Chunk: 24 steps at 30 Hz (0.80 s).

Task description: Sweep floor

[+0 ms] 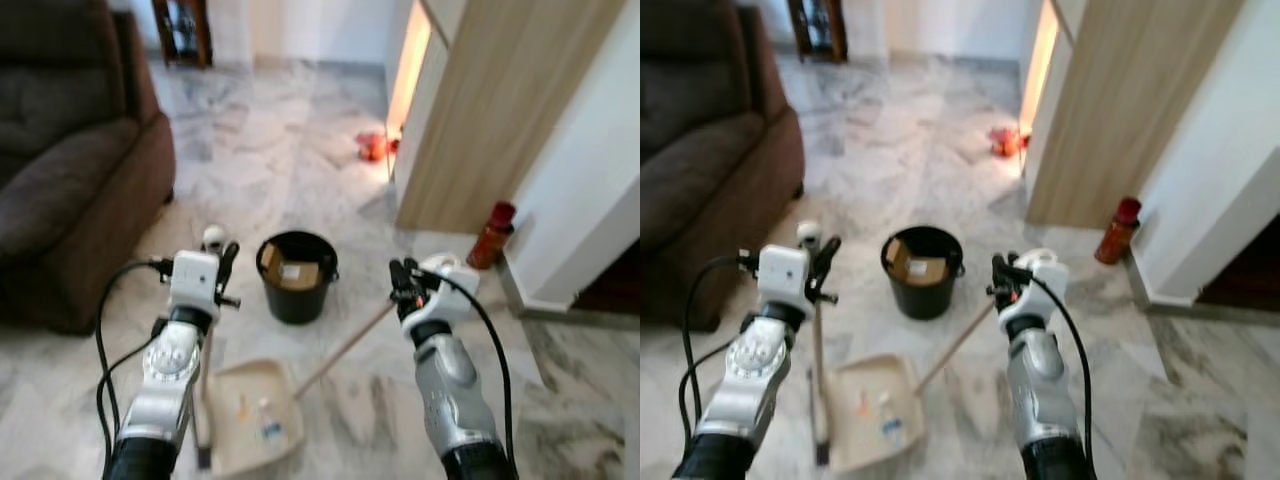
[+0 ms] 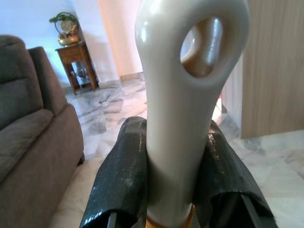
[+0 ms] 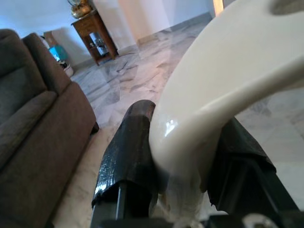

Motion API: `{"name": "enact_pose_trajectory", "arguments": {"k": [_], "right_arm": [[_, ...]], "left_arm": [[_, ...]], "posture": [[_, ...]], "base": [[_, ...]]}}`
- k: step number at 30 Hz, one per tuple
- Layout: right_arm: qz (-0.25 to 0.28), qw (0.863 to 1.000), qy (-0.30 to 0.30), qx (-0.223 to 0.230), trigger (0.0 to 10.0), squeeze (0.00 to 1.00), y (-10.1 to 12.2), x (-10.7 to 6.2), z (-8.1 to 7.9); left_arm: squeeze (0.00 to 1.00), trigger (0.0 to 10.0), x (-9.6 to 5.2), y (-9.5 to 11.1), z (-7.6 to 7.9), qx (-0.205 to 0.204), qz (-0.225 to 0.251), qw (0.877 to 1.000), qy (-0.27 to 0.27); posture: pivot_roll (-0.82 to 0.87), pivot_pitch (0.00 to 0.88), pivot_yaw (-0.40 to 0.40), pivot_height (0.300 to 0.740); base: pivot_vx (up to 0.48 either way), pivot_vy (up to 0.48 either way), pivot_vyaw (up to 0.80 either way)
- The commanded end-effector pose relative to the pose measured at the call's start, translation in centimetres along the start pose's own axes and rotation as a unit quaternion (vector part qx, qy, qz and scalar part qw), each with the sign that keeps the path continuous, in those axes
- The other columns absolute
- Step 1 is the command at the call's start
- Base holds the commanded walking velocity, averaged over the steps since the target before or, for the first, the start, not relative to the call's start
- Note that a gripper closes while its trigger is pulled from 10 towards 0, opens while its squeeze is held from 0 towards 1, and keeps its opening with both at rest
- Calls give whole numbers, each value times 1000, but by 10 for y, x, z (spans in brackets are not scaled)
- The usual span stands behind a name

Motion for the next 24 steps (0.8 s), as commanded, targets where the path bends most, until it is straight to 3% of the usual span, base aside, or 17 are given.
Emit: {"name": "enact_pose_trajectory", "arguments": {"k": [1,20,24], "right_arm": [[28,999,-1,19,10000,0,16,5,-3],[23,1000,-3,20,10000,0,15,6,-4],[24,1000,-4,17,10000,0,16,5,-3]], "left_arm": [[0,10000,6,15,10,-11,32,999,-14],[0,10000,6,15,10,-12,33,999,-14],[0,10000,5,15,10,-13,34,999,-15]], "posture": [[48,0,-19,740],[50,0,-23,740],[49,0,-22,740]], "base": [[304,0,0],[304,0,0],[0,0,0]]}}
Point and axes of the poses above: a point about 5 cm out from each wrist's last joint towards the gripper, its own x axis pointing out of the wrist towards the gripper, its own y axis along the axis of the wrist's last joint, z = x × y, the point moved 5 cm from there along x, pointing out of the wrist towards the gripper, and after that the axes turned 10 degrees about -x, right-handed, at the moved point
